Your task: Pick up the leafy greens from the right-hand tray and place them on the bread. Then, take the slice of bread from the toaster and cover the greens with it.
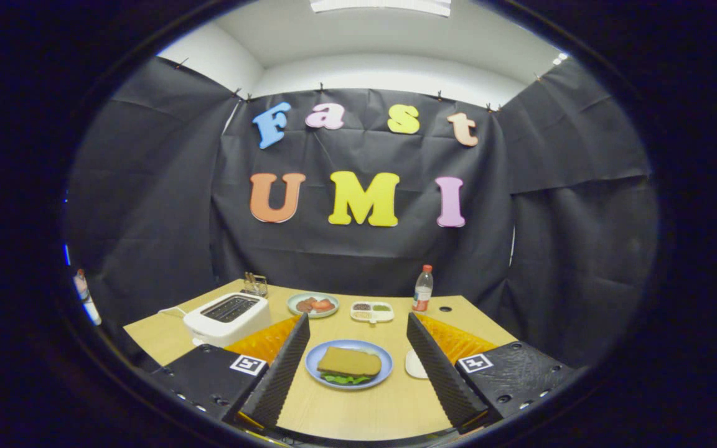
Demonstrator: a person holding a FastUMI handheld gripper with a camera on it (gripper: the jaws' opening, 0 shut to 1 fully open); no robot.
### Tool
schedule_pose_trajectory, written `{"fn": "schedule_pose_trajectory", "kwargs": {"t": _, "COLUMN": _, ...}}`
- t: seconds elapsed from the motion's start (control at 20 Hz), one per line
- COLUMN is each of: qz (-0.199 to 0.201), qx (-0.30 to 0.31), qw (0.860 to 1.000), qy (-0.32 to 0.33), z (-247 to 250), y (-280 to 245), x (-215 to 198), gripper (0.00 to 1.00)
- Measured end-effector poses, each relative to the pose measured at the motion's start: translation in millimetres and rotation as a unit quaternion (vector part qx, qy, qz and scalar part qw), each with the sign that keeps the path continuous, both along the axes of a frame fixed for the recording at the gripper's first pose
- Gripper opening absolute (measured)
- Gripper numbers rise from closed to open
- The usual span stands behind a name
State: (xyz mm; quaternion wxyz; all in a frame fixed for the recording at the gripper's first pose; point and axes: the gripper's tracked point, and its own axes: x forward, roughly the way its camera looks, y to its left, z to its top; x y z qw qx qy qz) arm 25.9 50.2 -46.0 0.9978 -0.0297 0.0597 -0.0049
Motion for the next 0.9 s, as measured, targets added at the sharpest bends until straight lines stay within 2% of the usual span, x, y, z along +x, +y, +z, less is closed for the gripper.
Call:
{"fn": "schedule_pose_trajectory", "kwargs": {"t": 0.2, "qz": -0.005, "qx": -0.032, "qw": 0.999, "qy": 0.019, "z": 6.9, "y": 22.3, "x": -12.5, "gripper": 0.95}}
{"fn": "schedule_pose_trajectory", "kwargs": {"t": 0.45, "qz": 0.047, "qx": -0.047, "qw": 0.998, "qy": -0.002, "z": 13.9, "y": 66.3, "x": -12.7, "gripper": 0.95}}
{"fn": "schedule_pose_trajectory", "kwargs": {"t": 0.6, "qz": 0.057, "qx": -0.064, "qw": 0.996, "qy": -0.016, "z": 16.0, "y": 78.1, "x": -17.1, "gripper": 0.95}}
{"fn": "schedule_pose_trajectory", "kwargs": {"t": 0.75, "qz": 0.089, "qx": -0.044, "qw": 0.995, "qy": -0.010, "z": 0.9, "y": 107.3, "x": -23.2, "gripper": 0.95}}
{"fn": "schedule_pose_trajectory", "kwargs": {"t": 0.85, "qz": 0.141, "qx": -0.010, "qw": 0.990, "qy": -0.015, "z": -3.9, "y": 136.3, "x": -20.5, "gripper": 0.95}}
{"fn": "schedule_pose_trajectory", "kwargs": {"t": 0.9, "qz": 0.138, "qx": -0.005, "qw": 0.990, "qy": -0.005, "z": -8.5, "y": 134.8, "x": -16.4, "gripper": 0.95}}
